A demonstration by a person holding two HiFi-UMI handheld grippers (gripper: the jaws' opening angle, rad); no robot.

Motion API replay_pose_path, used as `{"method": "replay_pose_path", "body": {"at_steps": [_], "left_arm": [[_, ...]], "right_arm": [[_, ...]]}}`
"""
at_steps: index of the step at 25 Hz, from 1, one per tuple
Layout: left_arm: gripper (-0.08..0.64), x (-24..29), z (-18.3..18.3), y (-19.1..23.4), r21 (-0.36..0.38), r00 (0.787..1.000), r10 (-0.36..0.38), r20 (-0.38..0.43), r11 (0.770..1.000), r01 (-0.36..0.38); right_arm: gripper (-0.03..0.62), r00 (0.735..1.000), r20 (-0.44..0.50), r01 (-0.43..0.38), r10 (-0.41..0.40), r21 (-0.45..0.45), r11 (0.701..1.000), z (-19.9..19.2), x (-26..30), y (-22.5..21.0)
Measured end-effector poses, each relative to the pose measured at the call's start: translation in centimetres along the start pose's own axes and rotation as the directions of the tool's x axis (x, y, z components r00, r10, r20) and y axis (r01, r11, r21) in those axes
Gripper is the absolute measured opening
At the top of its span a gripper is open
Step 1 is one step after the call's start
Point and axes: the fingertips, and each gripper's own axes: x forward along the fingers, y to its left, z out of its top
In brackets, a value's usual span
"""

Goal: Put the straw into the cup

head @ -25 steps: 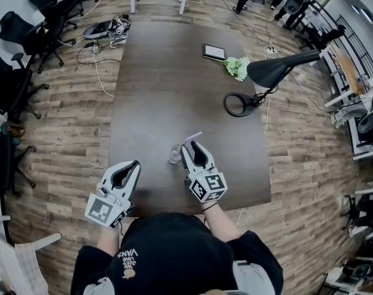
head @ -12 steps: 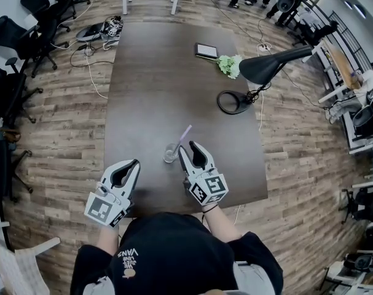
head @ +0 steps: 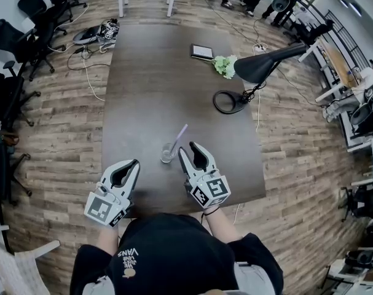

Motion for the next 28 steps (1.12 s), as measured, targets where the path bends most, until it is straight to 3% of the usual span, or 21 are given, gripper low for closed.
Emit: {"method": "replay_pose_path", "body": {"at_steps": [10, 19, 28], "left_arm": [[0.022, 0.2, 0.1, -0.9, 0.006, 1.0, -0.016, 0.008, 1.0, 0.016], [0.021, 0.5, 0.0, -0.9, -0.008, 1.0, -0.023, 0.008, 1.0, 0.023], [0.021, 0.9, 0.2, -2.2, -0.004, 0.999, -0.042, 0.016, 0.999, 0.042]], "right_arm": [[0.148, 0.999, 0.031, -0.025, 0.026, -0.025, 0.999, 3.2, -2.6, 1.2], [0.053, 0.998, 0.049, -0.024, 0.027, -0.052, 0.998, 5.2, -4.5, 1.9], [0.017, 0.998, 0.045, -0.037, 0.04, -0.055, 0.998, 5.9, -6.1, 2.1]]}}
